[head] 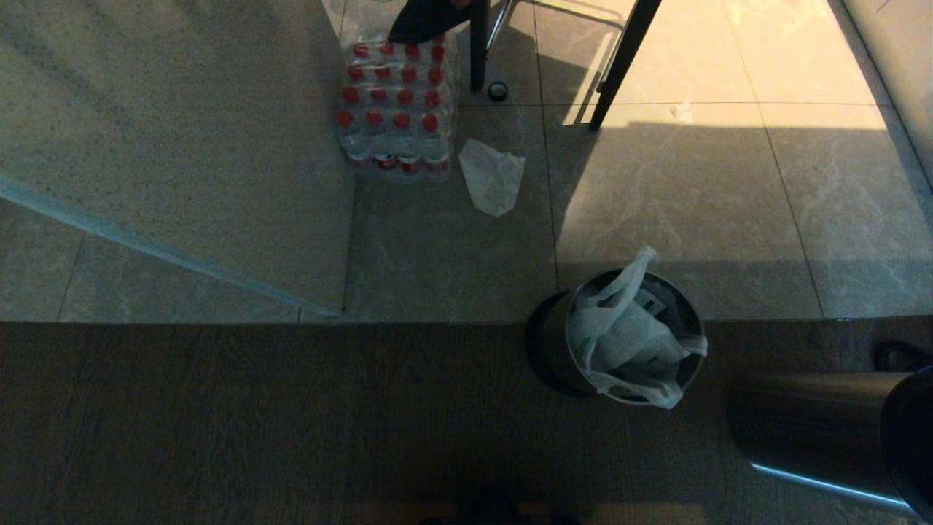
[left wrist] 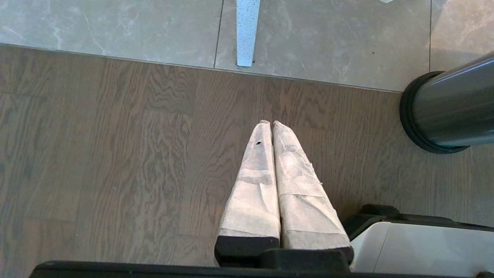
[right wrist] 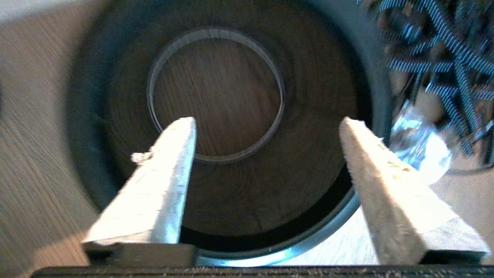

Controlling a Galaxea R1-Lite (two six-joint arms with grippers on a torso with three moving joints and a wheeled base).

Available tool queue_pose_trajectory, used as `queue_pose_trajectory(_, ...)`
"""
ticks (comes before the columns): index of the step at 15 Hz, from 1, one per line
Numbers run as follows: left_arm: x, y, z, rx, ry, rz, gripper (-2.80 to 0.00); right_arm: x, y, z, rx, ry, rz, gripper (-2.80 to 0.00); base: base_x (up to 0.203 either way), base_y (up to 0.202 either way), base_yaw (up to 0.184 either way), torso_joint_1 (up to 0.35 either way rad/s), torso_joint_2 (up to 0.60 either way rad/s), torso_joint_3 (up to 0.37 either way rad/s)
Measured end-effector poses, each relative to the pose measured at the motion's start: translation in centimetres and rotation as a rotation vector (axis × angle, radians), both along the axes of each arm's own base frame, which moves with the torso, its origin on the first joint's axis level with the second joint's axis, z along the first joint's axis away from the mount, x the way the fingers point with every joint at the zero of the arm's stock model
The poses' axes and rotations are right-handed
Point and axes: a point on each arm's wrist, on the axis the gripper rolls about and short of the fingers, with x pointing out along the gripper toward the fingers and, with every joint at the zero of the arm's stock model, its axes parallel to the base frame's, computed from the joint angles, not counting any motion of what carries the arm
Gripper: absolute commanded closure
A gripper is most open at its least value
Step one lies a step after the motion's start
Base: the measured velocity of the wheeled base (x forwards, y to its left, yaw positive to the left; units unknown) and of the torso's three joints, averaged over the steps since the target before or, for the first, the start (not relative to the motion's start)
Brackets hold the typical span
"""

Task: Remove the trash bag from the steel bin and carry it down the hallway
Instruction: Place the outer trash can on the ground, then pick up the trash bag

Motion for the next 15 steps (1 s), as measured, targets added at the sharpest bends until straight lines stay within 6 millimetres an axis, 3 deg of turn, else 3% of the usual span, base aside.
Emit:
queue_pose_trajectory(3, 0.0, 0.0, 0.0, 0.0, 0.0, -0.001, 0.0, -0.1, 1.4, 2.7, -0.042, -0.04, 0.015, -2.8, 0.0, 0.0, 0.0, 0.0, 0.0, 0.0)
queue_pose_trajectory(7, 0.0, 0.0, 0.0, 0.0, 0.0, 0.001, 0.0, 0.4, 5.7, 8.0, -0.07, -0.077, 0.109, -2.8, 0.0, 0.0, 0.0, 0.0, 0.0, 0.0)
queue_pose_trajectory(8, 0.0, 0.0, 0.0, 0.0, 0.0, 0.0, 0.0, 0.4, 6.9, 9.1, -0.052, -0.071, 0.139, -2.51, 0.0, 0.0, 0.0, 0.0, 0.0, 0.0)
queue_pose_trajectory(9, 0.0, 0.0, 0.0, 0.0, 0.0, 0.0, 0.0, 0.5, 8.0, 10.1, -0.024, -0.058, 0.171, 0.0, 0.0, 0.0, 0.0, 0.0, 0.0, 0.0)
queue_pose_trajectory(11, 0.0, 0.0, 0.0, 0.0, 0.0, 0.0, 0.0, 0.6, 11.2, 11.9, 0.058, -0.002, 0.272, 0.0, 0.0, 0.0, 0.0, 0.0, 0.0, 0.0)
queue_pose_trajectory(13, 0.0, 0.0, 0.0, 0.001, 0.0, 0.0, 0.0, 0.0, 14.6, 12.1, 0.174, 0.129, 0.346, 0.0, 0.0, 0.0, 0.0, 0.0, 0.0, 0.0)
queue_pose_trajectory(15, 0.0, 0.0, 0.0, 0.0, 0.0, 0.001, 0.0, 0.0, 16.4, 12.0, 0.239, 0.243, 0.369, 0.0, 0.0, 0.0, 0.0, 0.0, 0.0, 0.0)
